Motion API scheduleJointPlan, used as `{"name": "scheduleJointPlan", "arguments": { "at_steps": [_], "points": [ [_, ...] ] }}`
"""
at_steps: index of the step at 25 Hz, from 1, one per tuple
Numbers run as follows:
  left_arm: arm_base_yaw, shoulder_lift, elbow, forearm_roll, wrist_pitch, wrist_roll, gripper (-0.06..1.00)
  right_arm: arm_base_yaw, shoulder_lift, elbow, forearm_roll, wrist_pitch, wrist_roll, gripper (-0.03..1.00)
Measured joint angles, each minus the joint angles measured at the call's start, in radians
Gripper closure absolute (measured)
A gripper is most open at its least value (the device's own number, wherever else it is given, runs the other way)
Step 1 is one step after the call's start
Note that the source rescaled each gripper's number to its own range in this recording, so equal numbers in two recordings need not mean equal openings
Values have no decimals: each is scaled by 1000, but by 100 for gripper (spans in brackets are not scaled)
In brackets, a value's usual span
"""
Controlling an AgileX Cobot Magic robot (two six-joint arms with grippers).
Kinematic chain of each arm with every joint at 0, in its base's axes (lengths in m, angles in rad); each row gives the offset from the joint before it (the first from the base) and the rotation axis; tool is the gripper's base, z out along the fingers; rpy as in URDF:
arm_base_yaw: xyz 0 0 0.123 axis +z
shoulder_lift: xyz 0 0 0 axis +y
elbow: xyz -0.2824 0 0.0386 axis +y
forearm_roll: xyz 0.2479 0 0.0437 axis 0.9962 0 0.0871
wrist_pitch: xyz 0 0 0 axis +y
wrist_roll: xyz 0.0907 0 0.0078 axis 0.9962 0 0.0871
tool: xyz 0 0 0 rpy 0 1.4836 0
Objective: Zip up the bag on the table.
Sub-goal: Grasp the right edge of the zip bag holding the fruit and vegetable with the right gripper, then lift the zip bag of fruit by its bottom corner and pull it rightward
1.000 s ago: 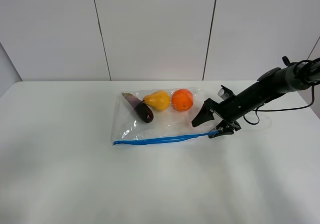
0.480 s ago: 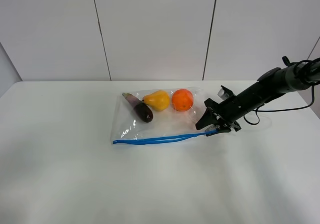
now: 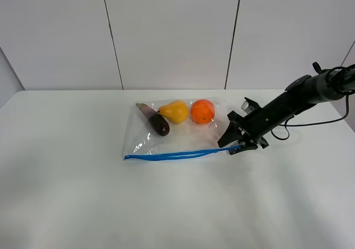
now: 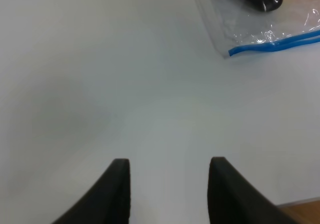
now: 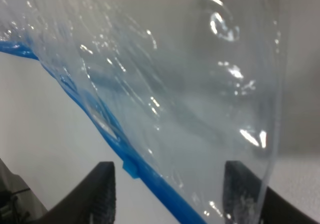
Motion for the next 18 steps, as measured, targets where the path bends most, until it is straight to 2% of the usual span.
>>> {"name": "scheduleJointPlan", "arguments": {
  "at_steps": [5, 8, 13, 14, 18],
  "points": [
    [0, 0, 0, 0, 0, 0, 52, 0, 0, 0, -4, 2, 1, 40],
    [0, 0, 0, 0, 0, 0, 52, 0, 0, 0, -8, 3, 1, 55],
    [0, 0, 0, 0, 0, 0, 52, 0, 0, 0, -8, 4, 0, 92],
    [0, 0, 0, 0, 0, 0, 52, 0, 0, 0, -8, 4, -3, 96],
    [0, 0, 0, 0, 0, 0, 52, 0, 0, 0, -8, 4, -15, 97]
  ]
}}
